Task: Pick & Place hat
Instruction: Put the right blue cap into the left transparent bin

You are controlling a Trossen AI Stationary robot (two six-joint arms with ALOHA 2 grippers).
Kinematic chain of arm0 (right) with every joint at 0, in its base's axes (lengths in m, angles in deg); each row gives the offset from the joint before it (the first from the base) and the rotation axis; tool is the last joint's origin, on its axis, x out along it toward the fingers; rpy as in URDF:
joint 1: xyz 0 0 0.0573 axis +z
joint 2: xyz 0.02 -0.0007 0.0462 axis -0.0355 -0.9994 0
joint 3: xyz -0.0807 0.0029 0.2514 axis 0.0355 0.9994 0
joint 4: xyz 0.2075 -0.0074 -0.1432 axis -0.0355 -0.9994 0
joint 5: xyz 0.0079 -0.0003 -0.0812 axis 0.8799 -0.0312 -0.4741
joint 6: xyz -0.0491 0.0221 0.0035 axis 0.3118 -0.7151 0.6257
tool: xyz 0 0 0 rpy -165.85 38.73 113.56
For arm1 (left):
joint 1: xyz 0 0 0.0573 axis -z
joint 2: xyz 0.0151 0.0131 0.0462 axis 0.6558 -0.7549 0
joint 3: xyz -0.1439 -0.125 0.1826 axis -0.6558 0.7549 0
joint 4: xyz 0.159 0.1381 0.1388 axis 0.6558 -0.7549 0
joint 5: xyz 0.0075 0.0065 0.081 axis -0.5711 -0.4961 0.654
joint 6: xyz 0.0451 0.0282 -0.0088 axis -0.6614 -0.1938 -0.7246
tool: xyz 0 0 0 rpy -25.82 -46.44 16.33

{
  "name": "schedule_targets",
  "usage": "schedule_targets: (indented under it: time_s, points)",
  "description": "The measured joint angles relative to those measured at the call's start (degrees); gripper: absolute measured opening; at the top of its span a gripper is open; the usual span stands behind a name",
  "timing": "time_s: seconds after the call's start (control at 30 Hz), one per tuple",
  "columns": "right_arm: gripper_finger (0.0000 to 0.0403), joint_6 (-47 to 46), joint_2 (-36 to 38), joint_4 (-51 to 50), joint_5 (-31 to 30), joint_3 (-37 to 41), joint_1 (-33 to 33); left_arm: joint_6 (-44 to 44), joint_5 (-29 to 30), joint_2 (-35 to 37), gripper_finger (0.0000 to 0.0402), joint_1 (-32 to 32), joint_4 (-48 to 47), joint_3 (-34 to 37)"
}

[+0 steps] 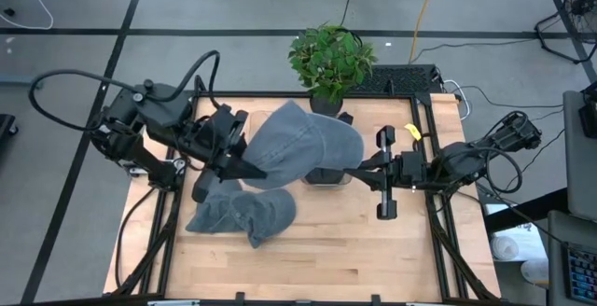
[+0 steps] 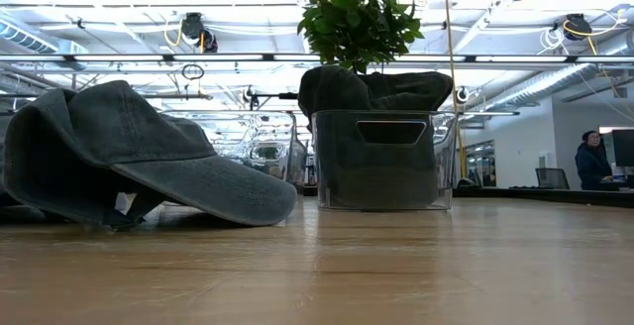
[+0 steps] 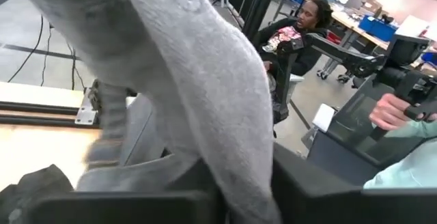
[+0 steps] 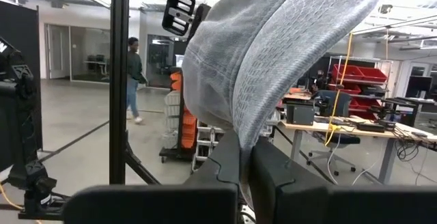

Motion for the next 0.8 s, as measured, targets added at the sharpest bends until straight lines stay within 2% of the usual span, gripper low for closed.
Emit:
schedule_targets:
  time_s: [0.07,0.1,0.33,0.43,0.57,0.8]
  points:
    - [0.0000,-0.01,0.00,-0.23,0.00,0.00,0.00,-1.06,-1.40,0.01,0.0026,0.00,-0.02,0.00]
    - [0.0000,0.00,0.00,-0.22,0.02,0.00,0.00,-1.50,-2.03,0.02,0.0016,0.00,-0.02,0.00]
    - [0.0000,0.11,0.00,-0.22,0.00,0.00,0.00,-3.02,-2.82,0.02,0.0012,0.00,-0.02,0.00]
    - [0.0016,0.11,0.00,-0.74,0.02,0.00,0.00,-2.98,-2.90,0.02,0.0012,0.00,-0.02,0.00]
    - [0.0072,0.52,0.02,-2.43,0.15,-0.02,0.00,-2.96,-3.10,0.02,0.0012,0.00,-0.07,0.00]
    - [0.0207,-2.32,0.04,-4.05,0.05,-0.04,0.00,-3.14,-3.15,0.02,0.0012,0.00,-0.13,0.00]
